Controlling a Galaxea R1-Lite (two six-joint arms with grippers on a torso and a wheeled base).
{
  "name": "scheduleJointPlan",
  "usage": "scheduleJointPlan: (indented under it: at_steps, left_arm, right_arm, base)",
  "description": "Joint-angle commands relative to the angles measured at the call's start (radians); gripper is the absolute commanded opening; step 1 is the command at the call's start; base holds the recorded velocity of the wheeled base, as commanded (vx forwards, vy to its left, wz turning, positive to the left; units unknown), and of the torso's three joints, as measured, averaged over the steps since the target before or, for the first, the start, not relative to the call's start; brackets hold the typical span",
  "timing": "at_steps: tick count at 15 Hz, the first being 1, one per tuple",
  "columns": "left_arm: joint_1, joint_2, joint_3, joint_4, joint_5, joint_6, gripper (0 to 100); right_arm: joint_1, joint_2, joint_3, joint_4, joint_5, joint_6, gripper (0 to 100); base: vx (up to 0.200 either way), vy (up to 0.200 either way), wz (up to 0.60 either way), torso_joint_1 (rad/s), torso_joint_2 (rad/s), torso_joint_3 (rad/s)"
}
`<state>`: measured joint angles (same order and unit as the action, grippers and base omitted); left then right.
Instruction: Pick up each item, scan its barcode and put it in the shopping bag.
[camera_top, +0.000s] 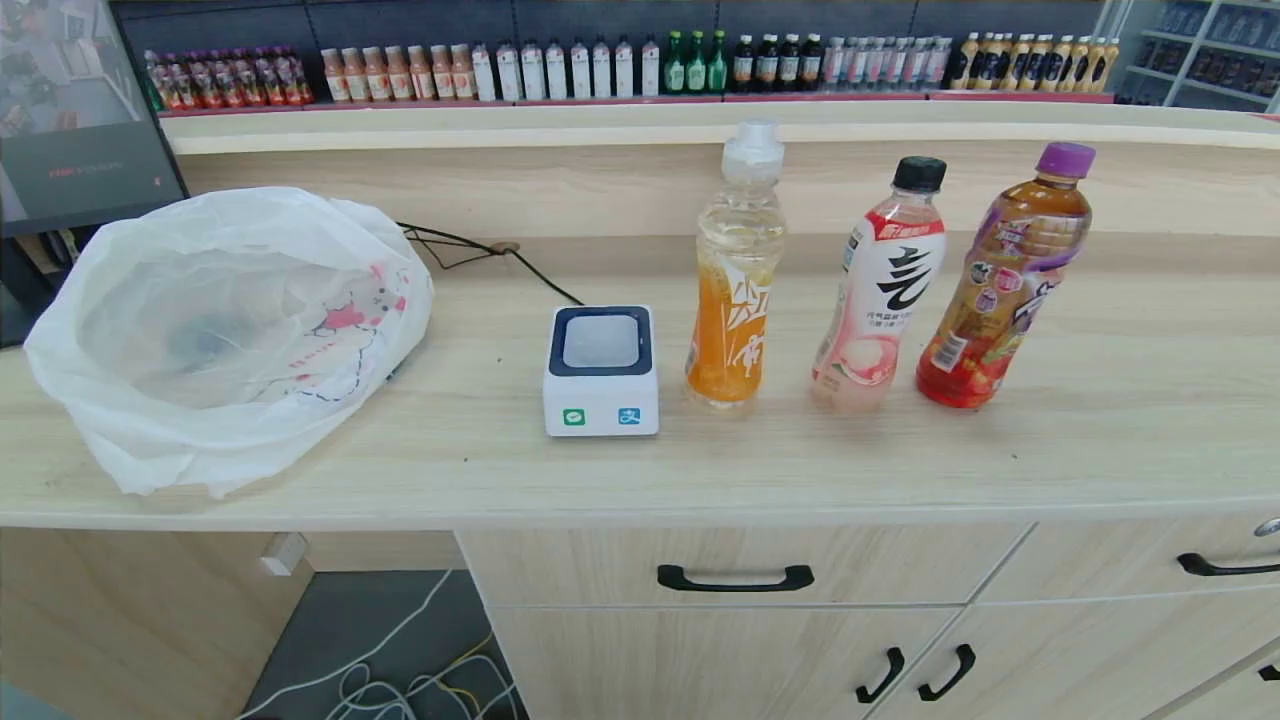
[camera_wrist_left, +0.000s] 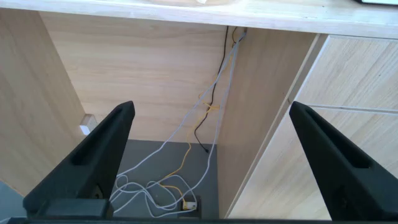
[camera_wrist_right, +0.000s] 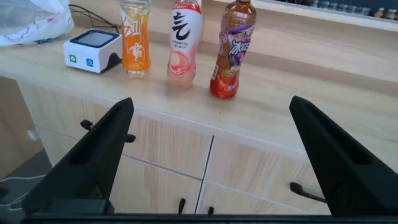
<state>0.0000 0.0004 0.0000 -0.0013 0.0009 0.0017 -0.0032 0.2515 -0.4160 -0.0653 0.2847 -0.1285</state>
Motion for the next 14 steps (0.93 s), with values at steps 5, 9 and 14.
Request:
scheduleJointPlan:
  at_steps: [5,9,14]
  left_arm:
    - [0.0,0.0,0.0,0.0,0.001,0.0,100]
    - [0.0,0.0,0.0,0.001,0.001,0.0,100]
    - [0.0,0.0,0.0,0.0,-0.001,0.0,100]
  right_arm:
    - [0.046,0.4,-0.144,-0.008,0.183,-0.198,100]
    - [0.152,0.548,-0.17,-0.033,0.176,-0.207,100]
    - [0.356,0.689,-0.138,-0.261,0.176,-0.172,100]
  base:
    - [0.0,0.0,0.0,0.0,0.0,0.0]
    - [0.0,0.0,0.0,0.0,0.0,0.0]
    - [0.0,0.0,0.0,0.0,0.0,0.0]
